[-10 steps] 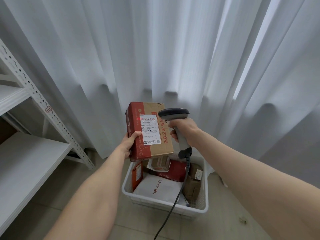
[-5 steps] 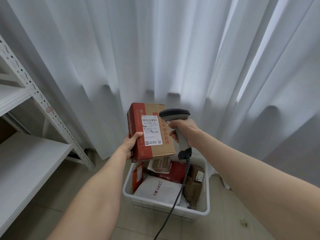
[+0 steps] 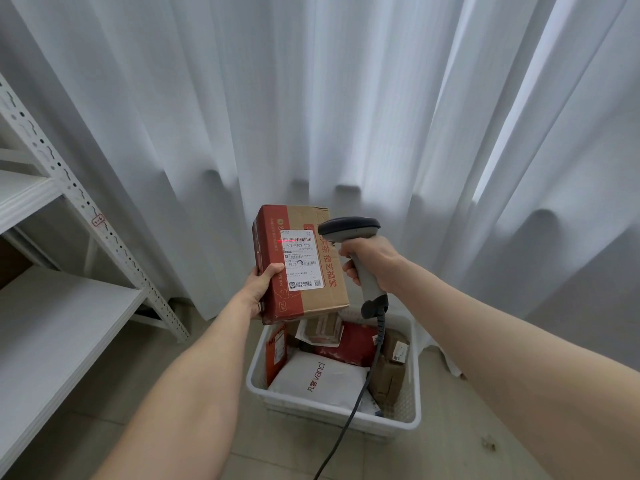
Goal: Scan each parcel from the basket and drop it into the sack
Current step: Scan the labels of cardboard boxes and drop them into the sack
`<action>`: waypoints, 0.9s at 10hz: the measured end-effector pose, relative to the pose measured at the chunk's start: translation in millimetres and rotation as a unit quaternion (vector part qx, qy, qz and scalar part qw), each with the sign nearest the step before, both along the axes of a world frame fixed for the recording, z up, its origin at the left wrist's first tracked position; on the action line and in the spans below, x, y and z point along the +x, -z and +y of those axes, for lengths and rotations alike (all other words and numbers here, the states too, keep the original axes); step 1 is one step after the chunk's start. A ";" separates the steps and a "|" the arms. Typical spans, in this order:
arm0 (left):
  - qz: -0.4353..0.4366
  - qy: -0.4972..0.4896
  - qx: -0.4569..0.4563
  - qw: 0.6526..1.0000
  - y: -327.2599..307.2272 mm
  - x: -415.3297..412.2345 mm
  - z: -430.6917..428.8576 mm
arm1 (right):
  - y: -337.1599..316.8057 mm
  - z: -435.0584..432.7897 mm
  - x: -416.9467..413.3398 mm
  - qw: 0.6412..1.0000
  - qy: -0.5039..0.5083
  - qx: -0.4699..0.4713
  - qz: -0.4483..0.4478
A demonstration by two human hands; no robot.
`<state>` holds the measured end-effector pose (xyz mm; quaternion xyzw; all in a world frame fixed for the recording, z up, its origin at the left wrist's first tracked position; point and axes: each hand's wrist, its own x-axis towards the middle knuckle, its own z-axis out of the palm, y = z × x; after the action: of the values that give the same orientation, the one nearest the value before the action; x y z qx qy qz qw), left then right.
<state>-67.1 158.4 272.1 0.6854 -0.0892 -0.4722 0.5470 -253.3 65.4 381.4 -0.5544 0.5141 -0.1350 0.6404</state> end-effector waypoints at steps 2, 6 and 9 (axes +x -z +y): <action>0.002 0.003 0.000 1.000 -2.2 0.0 5.0 | -0.7 3.2 2.9 1.000 0.002 -0.004 0.002; -0.006 0.000 0.005 1.000 -6.3 -8.8 22.1 | 3.4 16.2 1.2 1.000 0.000 0.006 -0.011; -0.028 -0.016 0.006 0.999 -20.8 -42.4 62.6 | 4.8 48.6 -39.0 0.995 -0.002 0.038 -0.095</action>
<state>-109.6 221.0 292.9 0.7030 -0.0908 -0.4447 0.5475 -292.3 114.0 376.6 -0.5153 0.4544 -0.1665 0.7073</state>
